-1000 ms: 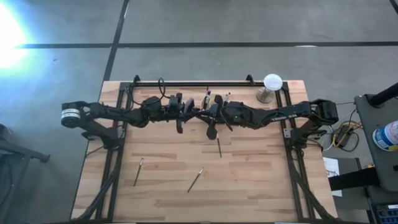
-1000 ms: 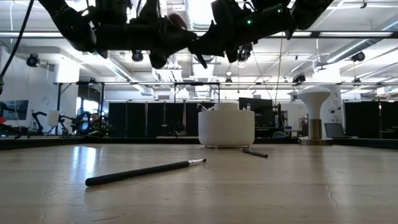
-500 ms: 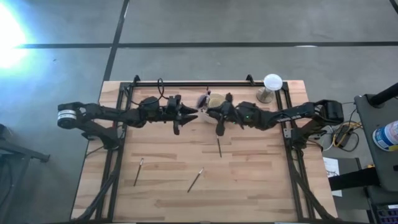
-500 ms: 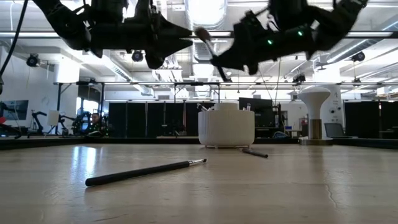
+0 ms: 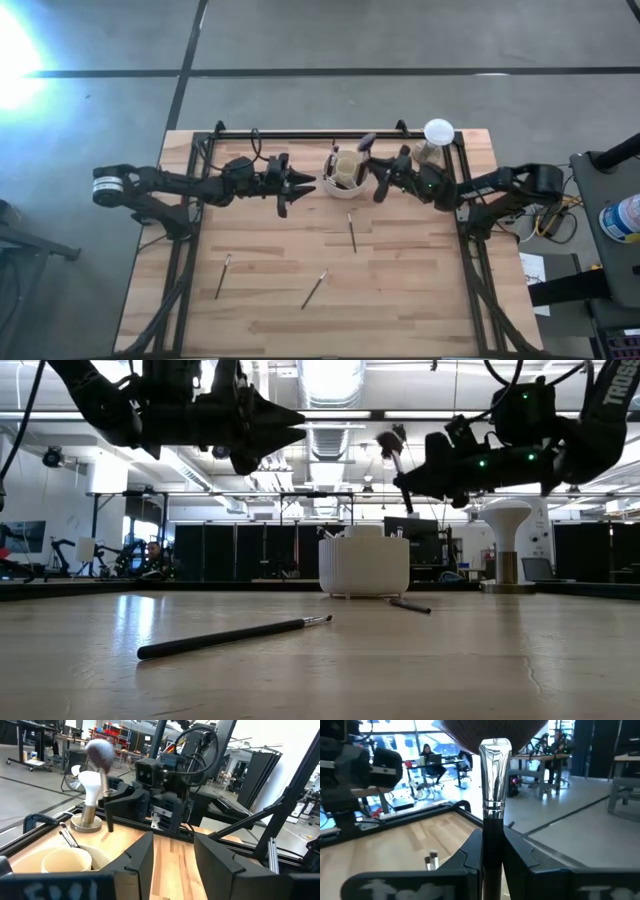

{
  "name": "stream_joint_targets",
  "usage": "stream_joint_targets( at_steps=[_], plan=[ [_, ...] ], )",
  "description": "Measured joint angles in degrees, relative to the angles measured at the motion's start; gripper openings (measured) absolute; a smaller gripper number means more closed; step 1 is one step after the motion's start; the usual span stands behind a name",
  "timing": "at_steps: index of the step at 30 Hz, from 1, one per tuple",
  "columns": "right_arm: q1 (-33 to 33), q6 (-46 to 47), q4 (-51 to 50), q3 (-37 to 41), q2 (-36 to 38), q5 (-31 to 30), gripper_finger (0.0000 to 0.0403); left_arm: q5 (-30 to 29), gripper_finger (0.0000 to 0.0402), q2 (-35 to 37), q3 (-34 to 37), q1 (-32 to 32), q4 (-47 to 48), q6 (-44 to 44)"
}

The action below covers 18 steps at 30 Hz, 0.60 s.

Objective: Put items in baskets/containers
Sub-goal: Put the black silver highlighter brush into the pen organizer

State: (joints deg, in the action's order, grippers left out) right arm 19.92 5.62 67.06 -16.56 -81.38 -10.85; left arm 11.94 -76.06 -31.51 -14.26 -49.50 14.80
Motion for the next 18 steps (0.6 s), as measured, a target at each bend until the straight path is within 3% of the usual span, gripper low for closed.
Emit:
stream_joint_targets(
  at_steps=[9, 18],
  plan=[
    [0.63, -1.46, 1.66, -2.17, -6.22, 0.19, 0.004, -0.02, 0.0135, -1.26, 0.0, 0.0, -0.02, -0.12],
    [0.76, -0.21, 10.56, -2.84, -13.13, 0.02, 0.004, -0.04, 0.0135, -1.33, 0.0, 0.0, 0.02, -0.82]
  ],
)
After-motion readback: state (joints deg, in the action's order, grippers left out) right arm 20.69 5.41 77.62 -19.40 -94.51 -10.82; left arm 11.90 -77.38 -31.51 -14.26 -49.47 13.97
